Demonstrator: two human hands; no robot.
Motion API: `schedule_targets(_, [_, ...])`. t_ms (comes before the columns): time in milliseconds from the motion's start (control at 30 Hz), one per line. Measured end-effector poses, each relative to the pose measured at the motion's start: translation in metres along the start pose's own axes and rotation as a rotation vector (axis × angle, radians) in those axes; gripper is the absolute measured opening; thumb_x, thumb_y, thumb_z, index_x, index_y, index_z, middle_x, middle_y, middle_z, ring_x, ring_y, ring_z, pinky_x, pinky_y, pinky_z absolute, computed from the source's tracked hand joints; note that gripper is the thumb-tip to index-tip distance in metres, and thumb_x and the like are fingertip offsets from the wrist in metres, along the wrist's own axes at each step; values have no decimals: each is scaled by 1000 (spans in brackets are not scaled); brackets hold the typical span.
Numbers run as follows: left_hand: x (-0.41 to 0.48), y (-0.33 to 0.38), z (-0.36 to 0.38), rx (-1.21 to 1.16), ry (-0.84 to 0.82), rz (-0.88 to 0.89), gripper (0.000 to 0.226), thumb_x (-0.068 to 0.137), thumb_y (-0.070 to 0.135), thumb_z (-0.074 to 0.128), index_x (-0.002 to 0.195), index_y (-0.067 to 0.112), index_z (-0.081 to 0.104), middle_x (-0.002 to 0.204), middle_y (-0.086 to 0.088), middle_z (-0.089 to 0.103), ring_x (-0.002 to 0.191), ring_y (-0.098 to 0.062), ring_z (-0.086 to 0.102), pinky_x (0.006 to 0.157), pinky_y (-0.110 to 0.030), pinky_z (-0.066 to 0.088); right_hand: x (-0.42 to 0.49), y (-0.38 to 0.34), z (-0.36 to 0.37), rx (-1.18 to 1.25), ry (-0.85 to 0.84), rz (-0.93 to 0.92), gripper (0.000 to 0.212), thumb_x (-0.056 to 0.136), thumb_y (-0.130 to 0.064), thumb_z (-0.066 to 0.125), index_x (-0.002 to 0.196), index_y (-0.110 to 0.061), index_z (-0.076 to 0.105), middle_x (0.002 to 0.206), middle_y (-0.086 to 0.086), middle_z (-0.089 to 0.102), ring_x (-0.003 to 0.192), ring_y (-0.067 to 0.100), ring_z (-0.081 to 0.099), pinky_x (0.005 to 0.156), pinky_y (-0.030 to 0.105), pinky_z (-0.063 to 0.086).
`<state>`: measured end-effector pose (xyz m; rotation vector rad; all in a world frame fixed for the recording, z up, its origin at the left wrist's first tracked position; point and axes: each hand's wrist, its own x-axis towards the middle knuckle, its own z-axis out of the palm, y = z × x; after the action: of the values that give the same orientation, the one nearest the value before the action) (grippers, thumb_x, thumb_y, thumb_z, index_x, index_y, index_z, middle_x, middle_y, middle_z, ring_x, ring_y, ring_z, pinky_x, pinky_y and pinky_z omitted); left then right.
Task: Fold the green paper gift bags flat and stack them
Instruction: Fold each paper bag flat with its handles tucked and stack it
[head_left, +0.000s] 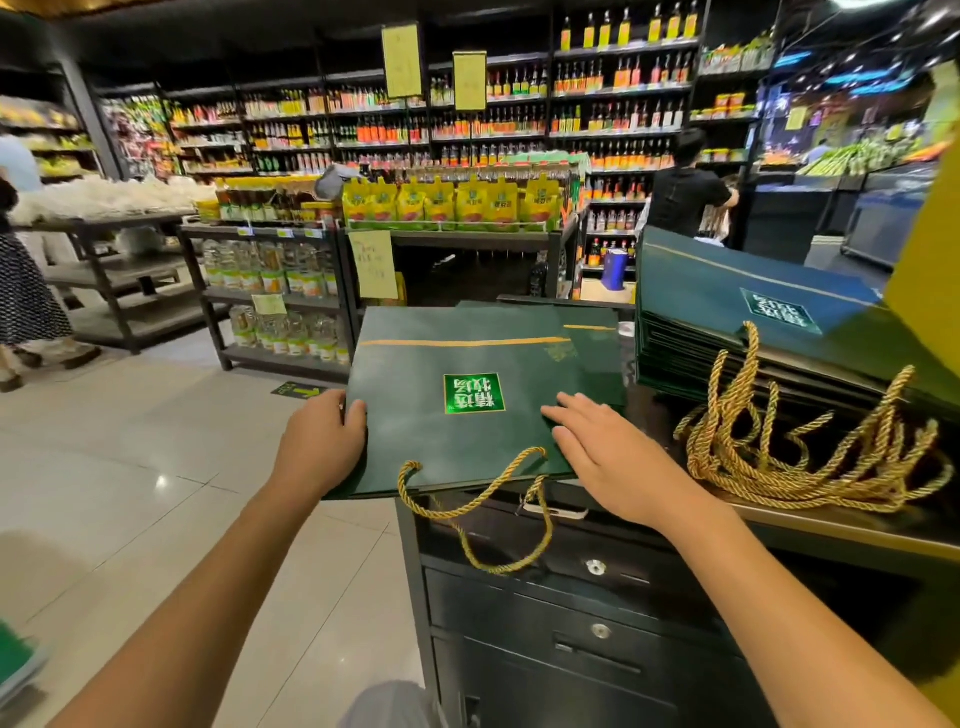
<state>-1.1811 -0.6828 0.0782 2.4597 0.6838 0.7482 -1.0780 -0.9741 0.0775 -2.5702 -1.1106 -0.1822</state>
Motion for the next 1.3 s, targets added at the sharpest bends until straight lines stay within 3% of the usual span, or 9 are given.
schedule_targets(133, [-6,5,-2,466,100,66,30,102,32,44,96,9,62,99,-14,63,81,-35,58,66,-40,44,0,1,2,8,13,5,47,111,-32,27,155,-21,37,163,1,32,152,14,20,123,30,9])
schedule_targets(233, [-16,25,-5,434,148,278,28,100,28,51,117,10,65,114,-12,63,96,-34,62,75,-42,49,0,2,3,9,20,4,47,111,-32,26,155,-21,37,163,0,31,152,14,20,123,30,9])
schedule_targets(300, [-26,47,-7,248,-23,458,31,104,28,47,127,15,62,124,-5,62,105,-25,61,84,-38,49,0,4,5,11,23,5,47,111,-33,26,155,-23,36,164,-1,30,153,14,19,123,29,9])
schedule_targets(400, [-40,82,2,111,-334,672,30,105,34,47,125,21,66,117,4,63,104,-11,57,91,-30,49,0,6,7,27,35,12,47,111,-35,26,155,-25,37,165,-3,29,154,13,17,124,30,8])
schedule_targets(500, [-46,100,15,87,-425,747,34,100,47,54,115,23,72,105,6,65,96,-8,57,87,-31,50,0,6,8,31,50,15,47,110,-36,27,155,-25,38,164,-3,30,153,11,18,124,32,10])
schedule_targets(667, [-40,106,27,70,-369,706,20,98,38,63,106,23,74,100,6,68,93,-12,60,86,-39,53,0,6,8,35,60,13,46,111,-35,28,153,-25,40,163,-2,32,152,11,20,124,32,12])
schedule_targets(833, [-37,112,31,129,-373,694,11,101,30,59,104,24,68,101,6,65,94,-14,58,85,-37,52,0,3,6,33,50,19,46,111,-34,27,154,-25,39,163,-2,32,153,13,20,124,32,11])
schedule_targets(967, [-37,106,31,3,-379,645,7,103,27,54,99,29,59,98,9,66,91,-10,59,75,-25,48,-2,3,4,33,37,24,45,111,-34,26,152,-25,41,163,-2,32,152,13,21,123,32,12])
schedule_targets(1300, [-29,95,27,-409,-404,394,12,106,21,47,97,22,55,101,0,69,93,-7,72,81,-23,53,-3,0,0,50,8,34,45,111,-33,24,152,-25,42,164,-2,31,153,12,20,124,32,12])
